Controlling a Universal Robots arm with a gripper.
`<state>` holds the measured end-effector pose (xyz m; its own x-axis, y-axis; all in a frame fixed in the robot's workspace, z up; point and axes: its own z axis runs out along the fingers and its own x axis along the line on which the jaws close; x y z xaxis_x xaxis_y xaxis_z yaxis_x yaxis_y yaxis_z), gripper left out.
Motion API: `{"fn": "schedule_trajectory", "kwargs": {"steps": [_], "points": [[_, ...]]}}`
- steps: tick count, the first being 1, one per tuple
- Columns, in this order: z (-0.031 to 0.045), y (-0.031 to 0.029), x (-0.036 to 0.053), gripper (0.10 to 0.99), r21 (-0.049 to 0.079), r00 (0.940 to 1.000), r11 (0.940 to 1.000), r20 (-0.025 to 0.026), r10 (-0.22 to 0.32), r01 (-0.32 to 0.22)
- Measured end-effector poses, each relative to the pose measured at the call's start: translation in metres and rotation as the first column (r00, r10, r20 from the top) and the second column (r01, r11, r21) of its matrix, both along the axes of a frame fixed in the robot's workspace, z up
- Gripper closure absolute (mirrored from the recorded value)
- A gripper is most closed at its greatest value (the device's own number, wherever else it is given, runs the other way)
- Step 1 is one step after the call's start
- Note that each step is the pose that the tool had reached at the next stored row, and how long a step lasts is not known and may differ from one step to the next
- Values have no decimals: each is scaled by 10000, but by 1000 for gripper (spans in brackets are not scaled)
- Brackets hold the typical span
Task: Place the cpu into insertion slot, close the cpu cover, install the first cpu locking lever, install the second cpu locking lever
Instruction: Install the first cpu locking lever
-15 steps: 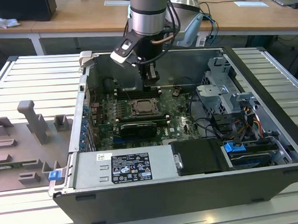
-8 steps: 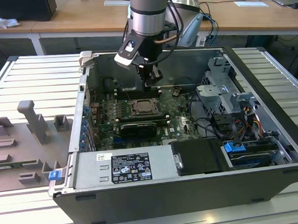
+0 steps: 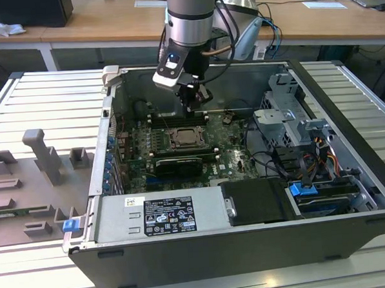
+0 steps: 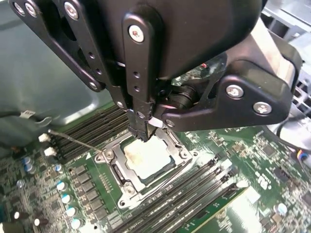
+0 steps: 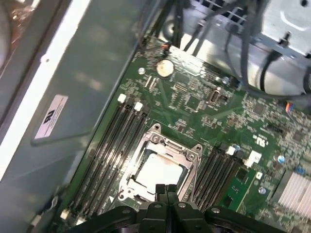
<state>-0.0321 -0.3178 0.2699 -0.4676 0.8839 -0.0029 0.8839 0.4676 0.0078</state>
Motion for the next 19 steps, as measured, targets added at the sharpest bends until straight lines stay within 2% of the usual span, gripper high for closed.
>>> {"fn": "schedule_trajectory", "kwargs": {"steps": [4, 8, 12, 17, 19], "points": [[0, 0, 0, 980, 0, 9975, 9975, 0, 712, -712], [0, 0, 0, 980, 0, 9915, 9915, 0, 1302, -1302], [0, 0, 0, 980, 0, 9775, 9775, 0, 2110, -2110], [0, 0, 0, 980, 0, 9512, 9512, -1, 3086, -3086], [-1, 0, 0, 980, 0, 9288, 9288, 0, 3706, -3706]]}}
